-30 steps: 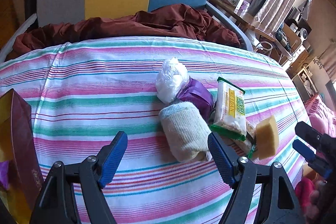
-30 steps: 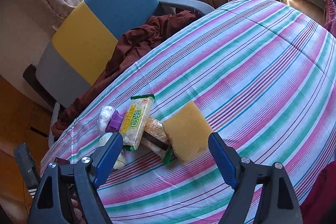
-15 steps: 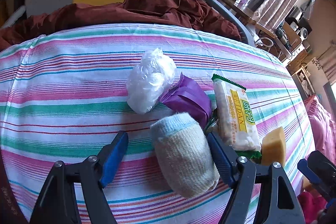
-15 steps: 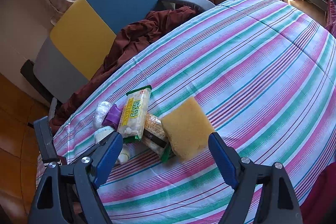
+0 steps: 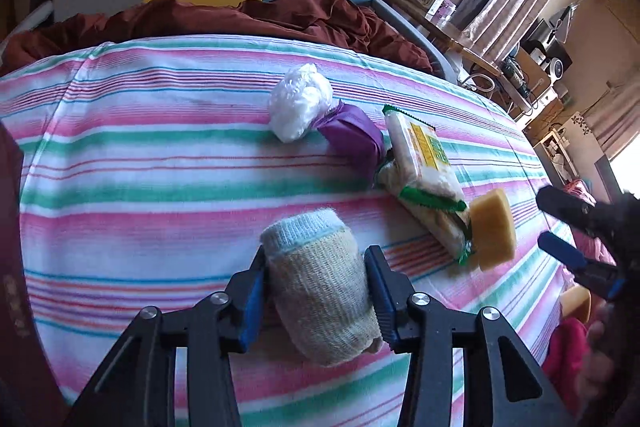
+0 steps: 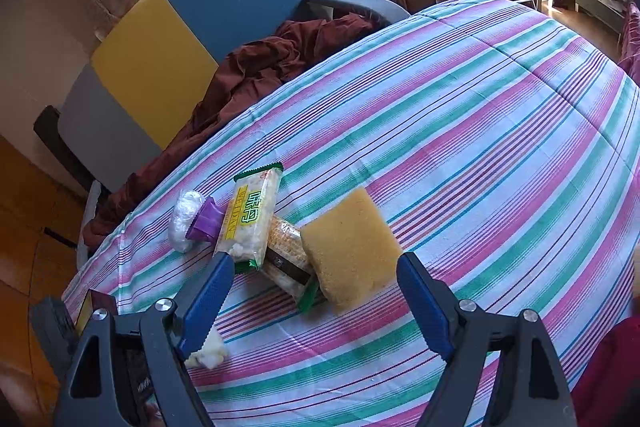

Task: Organize objects
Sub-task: 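Grasp the beige knitted sock roll with the left gripper, then grasp the WEIDAN biscuit pack with the right gripper while the left gripper holds the sock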

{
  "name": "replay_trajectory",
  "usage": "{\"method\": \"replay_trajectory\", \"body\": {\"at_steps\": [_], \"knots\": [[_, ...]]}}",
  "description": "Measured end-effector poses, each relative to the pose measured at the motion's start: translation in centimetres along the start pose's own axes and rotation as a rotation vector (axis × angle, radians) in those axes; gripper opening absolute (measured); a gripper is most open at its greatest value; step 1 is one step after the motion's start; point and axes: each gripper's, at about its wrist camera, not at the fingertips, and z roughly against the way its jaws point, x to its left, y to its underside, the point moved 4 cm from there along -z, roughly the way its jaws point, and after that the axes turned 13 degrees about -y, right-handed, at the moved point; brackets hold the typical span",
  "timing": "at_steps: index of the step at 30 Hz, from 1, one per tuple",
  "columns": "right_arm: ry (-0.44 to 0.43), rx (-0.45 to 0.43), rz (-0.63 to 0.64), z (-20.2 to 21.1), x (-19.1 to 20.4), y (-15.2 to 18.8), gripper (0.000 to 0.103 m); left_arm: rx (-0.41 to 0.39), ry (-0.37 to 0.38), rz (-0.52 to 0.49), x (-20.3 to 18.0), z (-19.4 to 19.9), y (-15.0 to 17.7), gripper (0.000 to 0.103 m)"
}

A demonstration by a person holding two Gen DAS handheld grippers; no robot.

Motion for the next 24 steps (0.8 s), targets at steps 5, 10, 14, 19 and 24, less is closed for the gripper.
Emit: {"method": "replay_trajectory", "body": {"at_steps": [5, 10, 14, 19, 24], "knots": [[-0.02, 0.0, 0.053, -0.1, 1.3, 0.3, 0.085, -0.069, 0.053, 0.007, 0.9, 0.9, 2.2, 0.048], [0.013, 0.014, 0.107, -0.6, 1.9, 0.6, 0.085, -0.095, 0.047, -0.019, 0.1, 0.1, 2.2, 0.049], [0.035, 0.021, 0.148, -0.8, 2.6, 0.9, 0.085, -0.111, 0.059, -0.029, 0.1, 0.0, 2.4, 0.049], [0.045, 0.05, 0.2, -1.6, 4.5, 0.5, 0.085, -0.114, 0.075, -0.018, 0.4, -0.2, 2.3, 0.05], [0.117, 0.12, 0.287, -5.6, 6.8, -1.2, 0.085, -0.113, 0.085, -0.01, 0.5, -0.3, 2.2, 0.05]]}}
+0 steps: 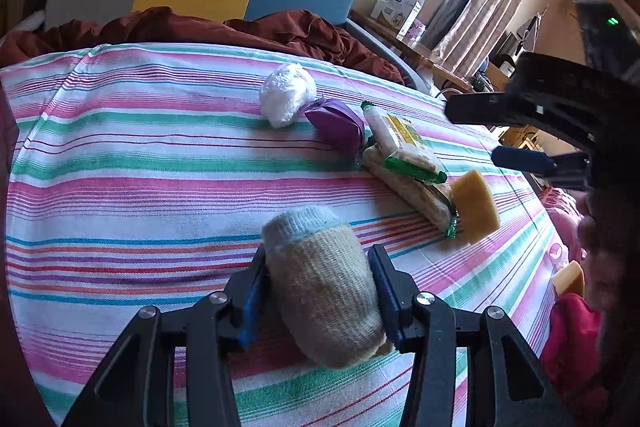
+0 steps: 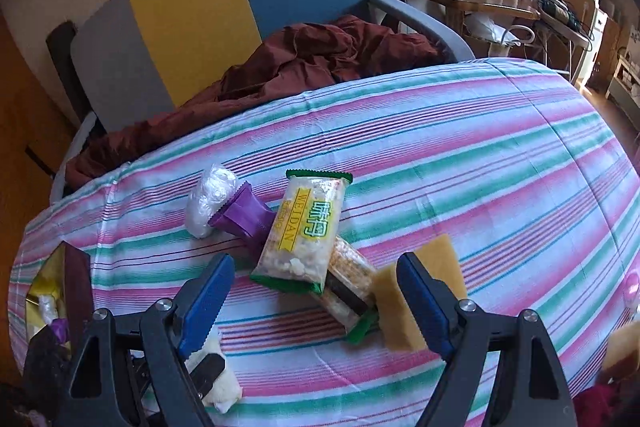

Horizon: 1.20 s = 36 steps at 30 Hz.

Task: Organize objects
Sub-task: 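Grasp the WEIDAN biscuit pack with the right gripper while the left gripper holds the sock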

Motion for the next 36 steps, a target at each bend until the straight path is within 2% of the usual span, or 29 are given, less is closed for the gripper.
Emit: {"method": "replay_trajectory", "body": {"at_steps": [3, 6, 8, 10, 11, 18, 22, 26, 30, 33, 36], "knots": [[0.031, 0.075, 0.022, -3.1, 0.4, -1.0, 0.084, 0.0, 0.007, 0.006, 0.1, -0.1, 0.0, 0.051], [0.068, 0.112, 0.021, -5.2, 0.1, -1.7, 0.084, 0.001, 0.013, 0.011, 0.2, -0.1, -0.1, 0.051], [0.062, 0.147, 0.023, -6.3, -0.2, -1.9, 0.073, 0.001, 0.018, 0.015, 0.3, -0.1, 0.1, 0.05], [0.045, 0.199, 0.023, -7.3, -0.4, -1.7, 0.054, 0.0, 0.02, 0.015, 0.3, -0.1, 0.1, 0.05], [0.051, 0.209, 0.029, -7.5, -0.6, -1.5, 0.05, -0.001, 0.019, 0.015, 0.3, -0.1, 0.1, 0.051], [0.015, 0.189, 0.133, -5.2, 1.3, 0.7, 0.049, -0.003, 0.018, 0.014, 0.4, 0.1, 0.1, 0.051], [-0.055, 0.154, 0.192, -2.1, 3.0, 2.3, 0.049, -0.009, 0.002, 0.004, 0.4, 0.5, 0.3, 0.051], [-0.072, 0.12, 0.142, -0.1, 2.7, 5.1, 0.049, -0.009, -0.008, 0.015, 0.6, 1.0, 0.8, 0.05], [-0.025, 0.15, 0.091, -0.9, 1.7, 8.2, 0.049, -0.013, -0.042, -0.01, 0.5, 2.0, 1.6, 0.049], [0.015, 0.177, 0.127, -1.6, 1.7, 8.8, 0.049, -0.015, -0.061, -0.015, 0.7, 2.8, 2.3, 0.049], [-0.053, 0.222, 0.154, -2.3, 2.3, 9.2, 0.049, -0.005, -0.074, -0.01, 0.9, 3.3, 2.8, 0.048]]}}
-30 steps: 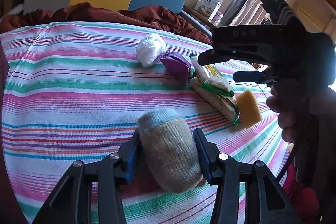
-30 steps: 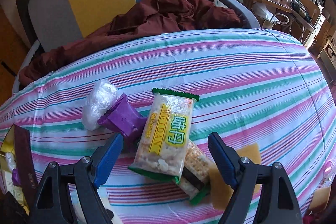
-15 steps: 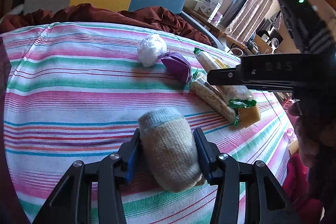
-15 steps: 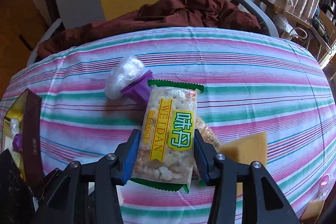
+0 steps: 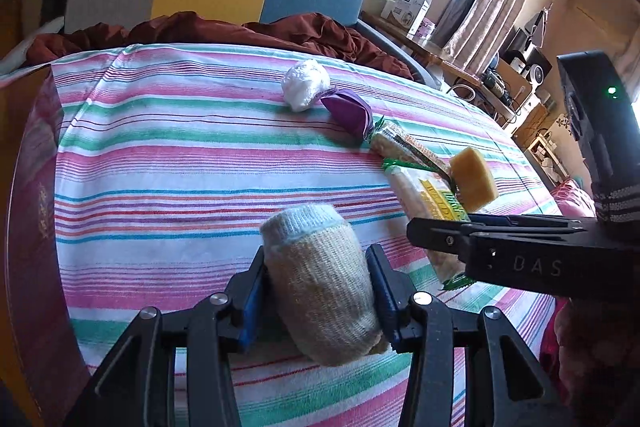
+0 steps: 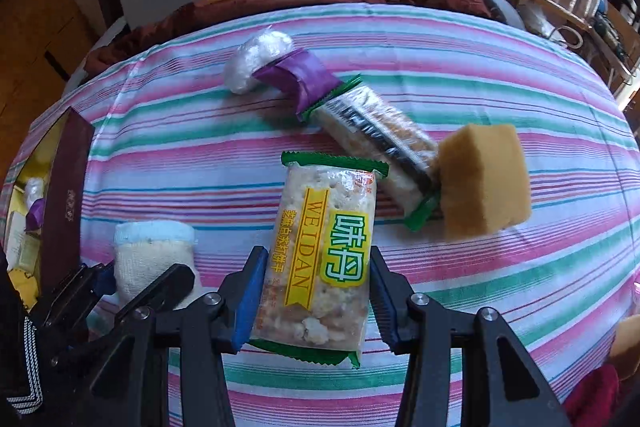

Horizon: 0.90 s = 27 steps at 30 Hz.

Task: Organize objects
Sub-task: 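Grasp the WEIDAN biscuit pack with the right gripper while the left gripper holds the sock, then carry the knitted sock roll into the gold tray and open the left gripper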

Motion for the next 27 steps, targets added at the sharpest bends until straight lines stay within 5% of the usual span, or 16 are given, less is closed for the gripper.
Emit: {"method": "replay_trajectory", "body": {"at_steps": [8, 27], "knots": [[0.015, 0.077, 0.089, -1.9, 1.0, 0.6, 0.049, 0.008, -0.029, -0.026, 0.3, 1.2, 0.9, 0.047], [0.063, 0.071, 0.149, -2.5, 1.7, 0.5, 0.049, -0.001, -0.039, -0.102, 0.7, 5.0, 3.5, 0.045]]}}
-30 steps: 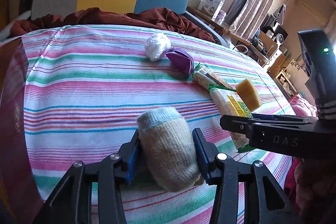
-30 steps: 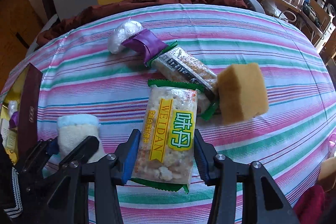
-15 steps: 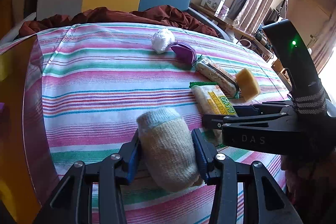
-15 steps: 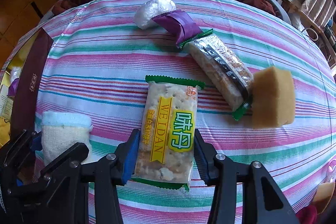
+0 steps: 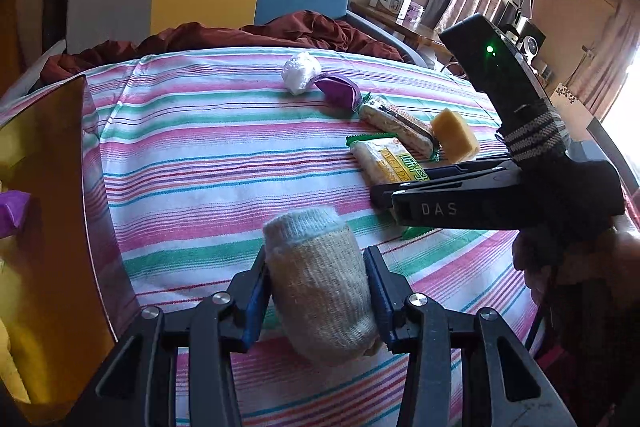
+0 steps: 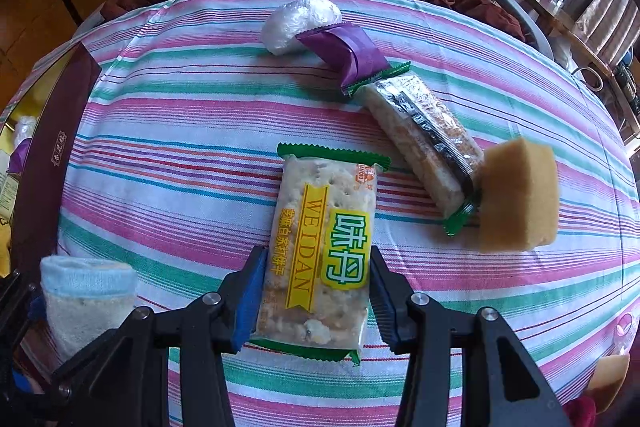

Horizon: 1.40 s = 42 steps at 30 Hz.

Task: Organize objects
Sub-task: 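Carry the knitted sock roll into the gold tray and open the left gripper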

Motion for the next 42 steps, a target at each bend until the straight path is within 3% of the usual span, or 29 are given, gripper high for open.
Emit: {"method": "replay_trajectory", "body": {"at_steps": [10, 18, 26, 32, 42], "knots": [[0.006, -0.003, 0.005, -0.1, 0.3, 0.2, 0.049, -0.1, 0.023, -0.03, 0.5, 5.1, -0.6, 0.045], [0.017, -0.009, 0.01, -0.1, 0.6, 0.5, 0.049, -0.138, -0.027, 0.069, 5.0, 8.0, -1.2, 0.045], [0.033, -0.014, 0.019, 0.1, 0.5, 0.8, 0.049, -0.161, -0.139, 0.204, 12.5, 10.3, -1.1, 0.045], [0.048, -0.015, 0.031, -0.1, 0.7, 0.8, 0.049, -0.105, -0.263, 0.314, 19.4, 9.6, -0.9, 0.045], [0.058, -0.016, 0.04, -0.2, 0.6, 0.9, 0.049, -0.041, -0.393, 0.334, 25.0, 7.3, -1.5, 0.045]]}}
